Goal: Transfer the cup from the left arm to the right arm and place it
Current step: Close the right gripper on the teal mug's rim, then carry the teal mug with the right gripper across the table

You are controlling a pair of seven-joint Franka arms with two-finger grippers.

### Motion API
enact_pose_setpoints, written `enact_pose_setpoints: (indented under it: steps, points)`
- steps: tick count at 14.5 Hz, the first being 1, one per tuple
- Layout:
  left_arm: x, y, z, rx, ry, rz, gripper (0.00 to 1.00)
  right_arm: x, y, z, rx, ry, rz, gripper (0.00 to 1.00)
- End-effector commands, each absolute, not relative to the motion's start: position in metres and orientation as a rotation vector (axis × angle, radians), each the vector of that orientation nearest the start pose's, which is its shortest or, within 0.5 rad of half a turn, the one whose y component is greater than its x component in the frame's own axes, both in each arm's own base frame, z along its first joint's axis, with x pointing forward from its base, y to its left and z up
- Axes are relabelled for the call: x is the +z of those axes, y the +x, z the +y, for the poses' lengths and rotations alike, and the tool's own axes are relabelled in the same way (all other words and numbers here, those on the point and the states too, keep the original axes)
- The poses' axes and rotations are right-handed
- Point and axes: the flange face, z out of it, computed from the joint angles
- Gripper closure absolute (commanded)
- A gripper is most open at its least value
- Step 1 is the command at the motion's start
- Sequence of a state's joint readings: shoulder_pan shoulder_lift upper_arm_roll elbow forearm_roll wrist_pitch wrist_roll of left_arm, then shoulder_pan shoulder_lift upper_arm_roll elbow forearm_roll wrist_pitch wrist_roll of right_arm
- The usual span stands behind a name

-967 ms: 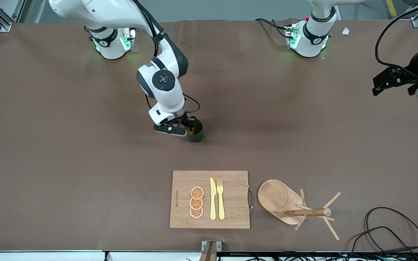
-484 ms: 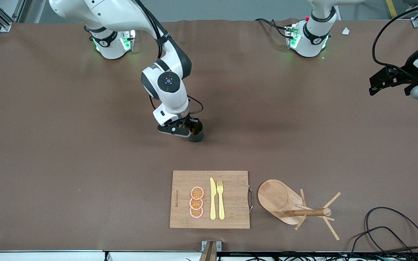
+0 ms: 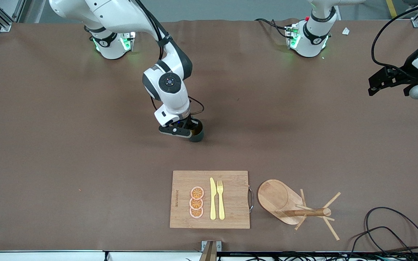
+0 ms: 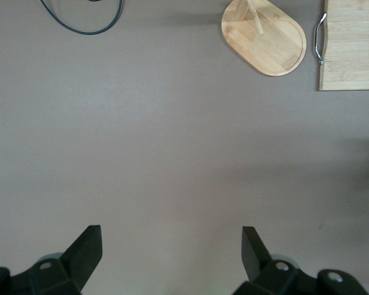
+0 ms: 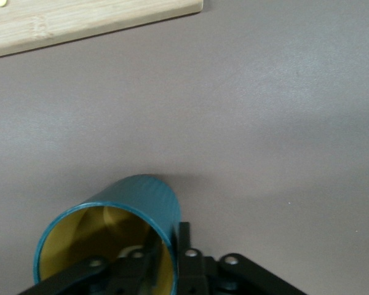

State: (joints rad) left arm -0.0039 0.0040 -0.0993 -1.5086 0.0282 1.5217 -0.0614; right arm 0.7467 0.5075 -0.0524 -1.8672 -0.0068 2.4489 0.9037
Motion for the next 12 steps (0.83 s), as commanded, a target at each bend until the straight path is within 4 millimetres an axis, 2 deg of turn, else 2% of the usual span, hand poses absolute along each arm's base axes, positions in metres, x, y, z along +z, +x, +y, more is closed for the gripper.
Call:
enact_pose_setpoints:
  steps: [1,4,7,10,12]
  points:
    - [0.647,0.548,-0.054,-0.028,-3.130,0.059,0.00,0.251,0.495,0.425,-0.153,-3.089,0.315,0.97]
    - [0.647,0.548,-0.054,-0.030,-3.130,0.064,0.00,0.254,0.499,0.424,-0.158,-3.080,0.329,1.00]
    - [0.649,0.546,-0.053,-0.028,-3.127,0.076,0.00,0.267,0.509,0.407,-0.142,-3.106,0.253,1.00]
    - [0.648,0.547,-0.051,-0.025,-3.128,0.073,0.00,0.307,0.513,0.373,-0.029,-3.186,-0.004,1.00]
    - [0.649,0.546,-0.050,-0.026,-3.121,0.075,0.00,0.327,0.523,0.334,-0.016,-3.181,-0.185,1.00]
